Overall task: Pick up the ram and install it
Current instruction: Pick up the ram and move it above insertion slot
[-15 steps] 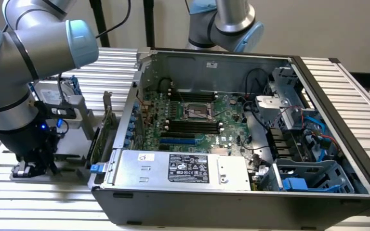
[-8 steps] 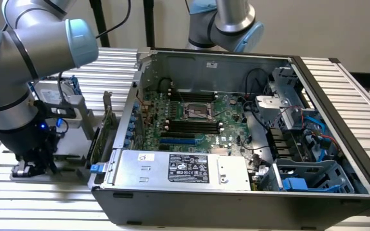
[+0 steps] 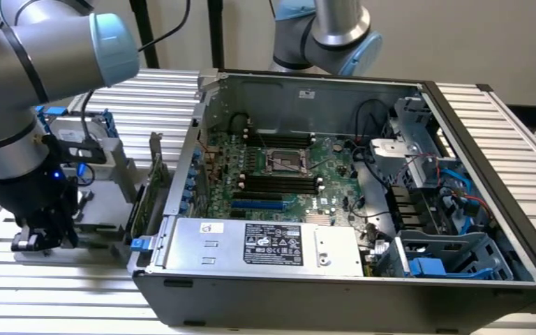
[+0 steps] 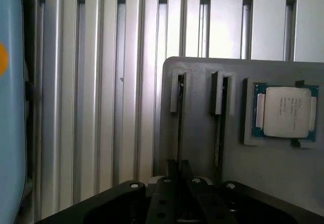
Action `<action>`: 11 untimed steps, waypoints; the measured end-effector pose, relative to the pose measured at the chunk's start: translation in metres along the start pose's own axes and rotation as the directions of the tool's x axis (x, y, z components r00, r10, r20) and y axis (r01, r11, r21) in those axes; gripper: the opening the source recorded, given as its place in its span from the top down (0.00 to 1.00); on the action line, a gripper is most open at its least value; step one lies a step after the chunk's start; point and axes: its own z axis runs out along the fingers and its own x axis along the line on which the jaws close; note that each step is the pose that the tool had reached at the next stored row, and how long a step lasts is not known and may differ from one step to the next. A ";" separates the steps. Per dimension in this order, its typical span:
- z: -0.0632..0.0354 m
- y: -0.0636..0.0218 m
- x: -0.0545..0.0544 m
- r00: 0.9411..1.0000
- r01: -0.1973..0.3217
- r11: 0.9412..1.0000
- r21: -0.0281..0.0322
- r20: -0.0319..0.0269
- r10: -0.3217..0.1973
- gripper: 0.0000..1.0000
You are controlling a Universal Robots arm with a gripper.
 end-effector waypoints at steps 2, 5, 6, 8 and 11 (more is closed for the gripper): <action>-0.0085 0.0003 0.000 1.000 0.000 1.000 0.000 0.000 0.000 0.86; -0.0220 0.0008 0.001 1.000 0.000 1.000 0.000 0.000 0.000 0.86; -0.0267 0.0009 0.001 1.000 0.000 1.000 0.000 0.000 0.000 0.86; -0.0357 0.0007 0.002 1.000 0.000 1.000 0.000 0.000 0.000 0.86; -0.0494 -0.0006 0.003 1.000 0.000 1.000 0.000 0.000 0.000 0.86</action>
